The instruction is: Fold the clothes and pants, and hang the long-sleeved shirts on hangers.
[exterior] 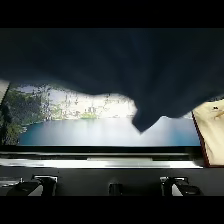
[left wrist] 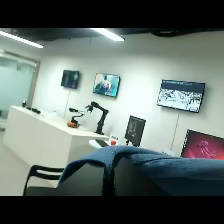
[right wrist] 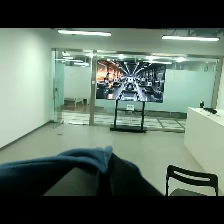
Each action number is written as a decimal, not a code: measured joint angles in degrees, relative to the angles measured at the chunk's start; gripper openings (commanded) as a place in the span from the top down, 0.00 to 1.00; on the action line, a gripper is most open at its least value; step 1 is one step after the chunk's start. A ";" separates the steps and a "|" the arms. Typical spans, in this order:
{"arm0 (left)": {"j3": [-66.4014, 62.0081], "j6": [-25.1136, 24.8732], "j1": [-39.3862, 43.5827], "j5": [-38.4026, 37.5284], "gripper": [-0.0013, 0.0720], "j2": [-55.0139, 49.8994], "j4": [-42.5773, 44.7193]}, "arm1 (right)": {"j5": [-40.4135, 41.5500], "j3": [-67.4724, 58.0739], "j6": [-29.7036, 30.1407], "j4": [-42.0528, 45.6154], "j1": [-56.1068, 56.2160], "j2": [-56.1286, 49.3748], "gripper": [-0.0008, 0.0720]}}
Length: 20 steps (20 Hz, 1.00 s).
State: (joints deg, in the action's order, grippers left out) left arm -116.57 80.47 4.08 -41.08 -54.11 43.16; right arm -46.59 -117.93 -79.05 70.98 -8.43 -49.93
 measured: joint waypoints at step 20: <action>39.65 9.64 -0.76 -4.37 0.95 -30.53 21.07 | -22.40 7.82 -10.69 -21.99 1.97 -55.43 0.93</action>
State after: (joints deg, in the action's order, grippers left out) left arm -76.93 90.11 3.31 -45.45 -84.64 64.23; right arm -68.99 -110.10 -89.73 48.99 -6.46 -105.36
